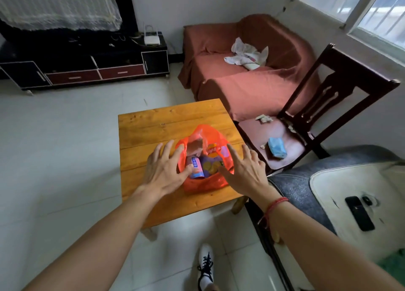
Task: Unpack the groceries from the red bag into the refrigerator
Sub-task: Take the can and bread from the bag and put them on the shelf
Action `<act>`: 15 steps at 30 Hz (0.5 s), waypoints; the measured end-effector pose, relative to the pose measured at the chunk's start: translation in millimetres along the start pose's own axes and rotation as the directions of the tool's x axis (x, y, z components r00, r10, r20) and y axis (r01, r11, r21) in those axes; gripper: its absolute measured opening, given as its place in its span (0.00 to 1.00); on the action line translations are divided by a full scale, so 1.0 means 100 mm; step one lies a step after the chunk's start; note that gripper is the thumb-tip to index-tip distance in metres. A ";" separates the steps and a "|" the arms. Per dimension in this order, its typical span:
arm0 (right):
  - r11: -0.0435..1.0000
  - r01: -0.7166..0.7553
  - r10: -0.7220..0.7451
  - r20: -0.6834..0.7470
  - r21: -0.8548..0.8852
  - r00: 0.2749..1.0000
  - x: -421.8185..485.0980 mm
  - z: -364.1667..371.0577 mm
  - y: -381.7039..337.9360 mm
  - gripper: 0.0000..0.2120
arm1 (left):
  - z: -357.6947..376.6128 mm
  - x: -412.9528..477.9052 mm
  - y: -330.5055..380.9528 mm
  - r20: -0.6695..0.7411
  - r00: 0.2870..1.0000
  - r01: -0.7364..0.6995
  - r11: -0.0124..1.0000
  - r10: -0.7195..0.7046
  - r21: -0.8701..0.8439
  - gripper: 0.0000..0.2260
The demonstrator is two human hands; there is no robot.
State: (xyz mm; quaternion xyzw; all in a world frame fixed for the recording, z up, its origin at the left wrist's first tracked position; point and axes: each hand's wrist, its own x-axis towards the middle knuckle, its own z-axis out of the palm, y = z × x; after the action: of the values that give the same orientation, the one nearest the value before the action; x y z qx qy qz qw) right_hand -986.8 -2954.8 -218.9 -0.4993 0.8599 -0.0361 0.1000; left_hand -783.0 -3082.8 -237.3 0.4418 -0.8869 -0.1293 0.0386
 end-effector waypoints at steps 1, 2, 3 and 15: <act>1.000 0.015 -0.015 0.017 -0.001 1.000 0.15 0.01 0.03 0.36 | 0.03 0.13 0.01 0.010 1.000 0.013 1.000 -0.013 -0.001 0.34; 1.000 0.029 -0.029 0.041 -0.002 0.999 0.28 0.01 0.06 0.36 | 0.06 0.24 0.01 0.018 0.999 0.027 1.000 -0.027 -0.002 0.33; 0.999 0.042 -0.041 0.066 -0.001 0.997 0.42 0.02 0.09 0.37 | 0.08 0.36 0.02 0.023 0.999 0.039 0.999 -0.039 -0.003 0.33; 0.993 0.110 -0.115 0.213 0.035 0.970 1.47 0.29 0.19 0.38 | 0.39 1.08 -0.06 0.139 0.974 0.184 0.982 -0.177 -0.038 0.36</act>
State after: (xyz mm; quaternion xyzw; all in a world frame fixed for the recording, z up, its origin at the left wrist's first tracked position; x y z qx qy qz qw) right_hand -1067.2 -3071.4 -270.6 -0.5468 0.8140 0.0026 0.1958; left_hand -850.9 -3164.5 -281.5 0.5097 -0.8401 -0.1841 -0.0224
